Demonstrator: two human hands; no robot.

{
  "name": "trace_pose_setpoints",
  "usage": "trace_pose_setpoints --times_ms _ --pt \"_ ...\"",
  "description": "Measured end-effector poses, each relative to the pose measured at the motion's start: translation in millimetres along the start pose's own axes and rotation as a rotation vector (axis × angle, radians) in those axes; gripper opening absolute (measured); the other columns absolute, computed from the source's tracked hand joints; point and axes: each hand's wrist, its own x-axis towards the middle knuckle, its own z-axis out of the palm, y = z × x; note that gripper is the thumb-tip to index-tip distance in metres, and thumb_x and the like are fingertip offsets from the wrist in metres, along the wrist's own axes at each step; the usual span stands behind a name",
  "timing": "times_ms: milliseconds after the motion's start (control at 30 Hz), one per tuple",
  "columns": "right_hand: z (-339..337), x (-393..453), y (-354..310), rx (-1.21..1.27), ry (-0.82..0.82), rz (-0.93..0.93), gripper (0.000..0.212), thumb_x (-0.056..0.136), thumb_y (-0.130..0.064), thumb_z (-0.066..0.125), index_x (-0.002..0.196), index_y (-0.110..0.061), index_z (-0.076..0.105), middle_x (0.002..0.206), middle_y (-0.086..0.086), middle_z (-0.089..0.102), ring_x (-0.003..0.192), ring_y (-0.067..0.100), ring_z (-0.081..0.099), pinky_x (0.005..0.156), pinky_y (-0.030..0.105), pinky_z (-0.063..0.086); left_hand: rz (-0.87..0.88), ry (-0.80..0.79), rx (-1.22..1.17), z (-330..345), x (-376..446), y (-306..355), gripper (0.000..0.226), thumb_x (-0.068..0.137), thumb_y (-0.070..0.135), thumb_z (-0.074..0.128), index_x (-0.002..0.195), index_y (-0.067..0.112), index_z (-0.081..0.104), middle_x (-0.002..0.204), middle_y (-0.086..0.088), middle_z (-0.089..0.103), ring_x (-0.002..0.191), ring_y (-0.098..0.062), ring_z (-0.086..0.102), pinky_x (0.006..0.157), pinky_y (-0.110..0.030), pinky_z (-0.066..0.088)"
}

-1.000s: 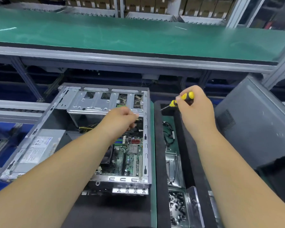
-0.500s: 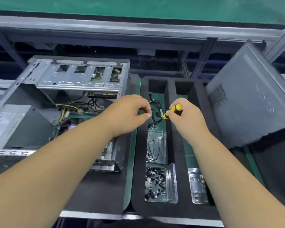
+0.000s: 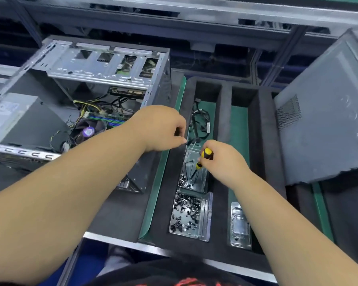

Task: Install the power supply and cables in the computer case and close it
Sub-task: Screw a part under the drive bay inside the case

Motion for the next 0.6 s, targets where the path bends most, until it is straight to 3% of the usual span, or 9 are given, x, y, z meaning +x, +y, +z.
trace_pose_setpoints --times_ms 267,600 --pt "21 6 3 -0.018 -0.055 -0.043 0.015 0.087 -0.033 0.067 0.091 -0.022 0.057 0.084 -0.003 0.062 0.079 0.022 0.058 0.066 0.035 0.05 -0.023 0.018 -0.024 2 2 -3 0.019 0.087 0.047 0.056 0.075 0.033 0.06 0.082 0.01 0.06 0.078 -0.014 0.057 0.069 -0.033 0.05" --pt "22 9 5 -0.02 -0.068 -0.053 0.016 0.087 -0.034 0.067 0.09 -0.022 0.057 0.083 -0.004 0.062 0.079 0.021 0.057 0.067 0.035 0.049 -0.015 0.056 -0.039 4 3 -6 0.018 0.089 0.045 0.056 0.08 0.031 0.063 0.083 0.011 0.059 0.078 -0.013 0.055 0.064 -0.027 0.042"
